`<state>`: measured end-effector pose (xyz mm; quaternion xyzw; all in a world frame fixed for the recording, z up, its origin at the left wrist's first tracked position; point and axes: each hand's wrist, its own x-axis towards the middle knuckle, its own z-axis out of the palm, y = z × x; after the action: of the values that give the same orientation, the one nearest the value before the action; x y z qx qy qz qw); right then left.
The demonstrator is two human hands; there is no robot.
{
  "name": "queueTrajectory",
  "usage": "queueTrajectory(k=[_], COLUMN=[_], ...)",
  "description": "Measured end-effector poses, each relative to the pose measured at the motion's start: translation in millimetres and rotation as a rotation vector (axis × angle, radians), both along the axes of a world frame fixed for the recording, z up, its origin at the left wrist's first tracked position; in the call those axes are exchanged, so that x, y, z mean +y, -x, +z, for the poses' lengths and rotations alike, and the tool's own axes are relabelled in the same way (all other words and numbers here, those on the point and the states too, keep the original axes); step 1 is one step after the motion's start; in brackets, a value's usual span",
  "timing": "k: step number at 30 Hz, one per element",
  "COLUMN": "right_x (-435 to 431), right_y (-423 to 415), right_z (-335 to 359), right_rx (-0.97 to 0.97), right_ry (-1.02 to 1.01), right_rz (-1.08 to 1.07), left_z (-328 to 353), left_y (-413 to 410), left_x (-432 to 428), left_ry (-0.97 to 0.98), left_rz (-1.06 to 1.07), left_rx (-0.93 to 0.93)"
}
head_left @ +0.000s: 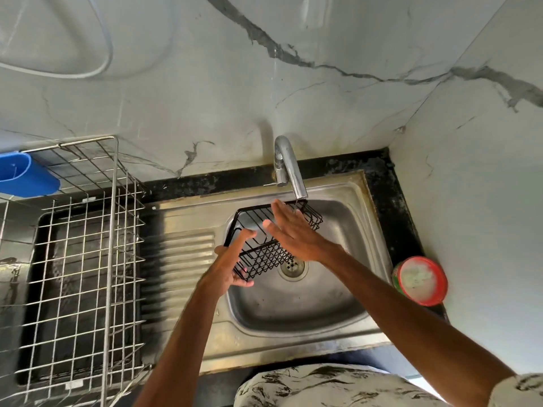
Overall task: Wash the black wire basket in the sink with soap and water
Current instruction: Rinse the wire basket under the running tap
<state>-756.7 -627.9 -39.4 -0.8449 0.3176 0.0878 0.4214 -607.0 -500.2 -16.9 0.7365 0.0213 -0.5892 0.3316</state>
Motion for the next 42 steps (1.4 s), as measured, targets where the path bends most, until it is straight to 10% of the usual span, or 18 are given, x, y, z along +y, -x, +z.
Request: queueTrajectory(k=[17, 42], right_x=[-66.1, -58.9], right_y=[32.2, 40.4], right_z=[2.6, 23.4], right_rx=[0.001, 0.011], right_ry=[-0.705, -0.253], right_rz=[-0.692, -0.706], left_z=[-16.9, -16.7], left_y=[-19.5, -6.2], left_x=[49.8, 52.4], left_ry=[0.179, 0.190], left_rz=[0.173, 0.132], left_rx=[0.128, -0.091])
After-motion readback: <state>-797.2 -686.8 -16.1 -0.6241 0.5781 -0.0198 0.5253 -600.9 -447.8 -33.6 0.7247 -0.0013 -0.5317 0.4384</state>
